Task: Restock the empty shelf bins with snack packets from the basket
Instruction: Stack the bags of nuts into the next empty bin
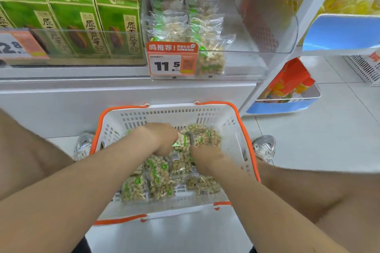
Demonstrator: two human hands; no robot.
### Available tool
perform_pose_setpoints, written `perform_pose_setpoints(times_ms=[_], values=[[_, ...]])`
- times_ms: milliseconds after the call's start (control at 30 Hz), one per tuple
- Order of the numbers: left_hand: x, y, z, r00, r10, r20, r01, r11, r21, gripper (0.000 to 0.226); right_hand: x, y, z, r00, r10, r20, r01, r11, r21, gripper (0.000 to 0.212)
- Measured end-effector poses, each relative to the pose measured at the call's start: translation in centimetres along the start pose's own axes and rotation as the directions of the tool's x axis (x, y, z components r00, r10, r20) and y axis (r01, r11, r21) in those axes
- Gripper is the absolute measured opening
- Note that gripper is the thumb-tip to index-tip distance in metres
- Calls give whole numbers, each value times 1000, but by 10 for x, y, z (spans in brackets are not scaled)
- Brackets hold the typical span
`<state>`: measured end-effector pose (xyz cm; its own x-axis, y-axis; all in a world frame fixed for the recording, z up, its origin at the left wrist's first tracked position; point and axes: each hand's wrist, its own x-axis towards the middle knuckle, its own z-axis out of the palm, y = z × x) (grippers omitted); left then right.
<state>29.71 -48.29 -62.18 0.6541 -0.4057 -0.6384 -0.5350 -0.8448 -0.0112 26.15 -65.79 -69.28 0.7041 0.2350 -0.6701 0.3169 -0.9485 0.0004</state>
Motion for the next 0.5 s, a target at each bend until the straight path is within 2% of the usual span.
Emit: perform_pose_setpoints(times_ms=[67,133,167,300,400,500], values=[[3,-7,-2,999,-29,19,29,1000,2,26,11,-15,12,999,-37,7,36,995,98,79],[4,-10,-6,997,-63,46,63,998,-1,31,17,-30,21,993,-112,33,109,990,86,103],[4,-10,-9,996,-74,49,74,997,3,34,20,-37,25,988,-142,58,139,989,58,108],[11,-5,-14,999,-46,12,47,998,-43,42,28,-49,35,966,-192,175,197,980,-14,97],[16,-1,-15,999,-15,-36,12,997,-81,45,32,-50,27,957,-117,266,105,993,57,98],[15,0,-14,1000,-3,-18,2,997,-82,52,37,-52,17,952,-75,296,24,985,172,91]])
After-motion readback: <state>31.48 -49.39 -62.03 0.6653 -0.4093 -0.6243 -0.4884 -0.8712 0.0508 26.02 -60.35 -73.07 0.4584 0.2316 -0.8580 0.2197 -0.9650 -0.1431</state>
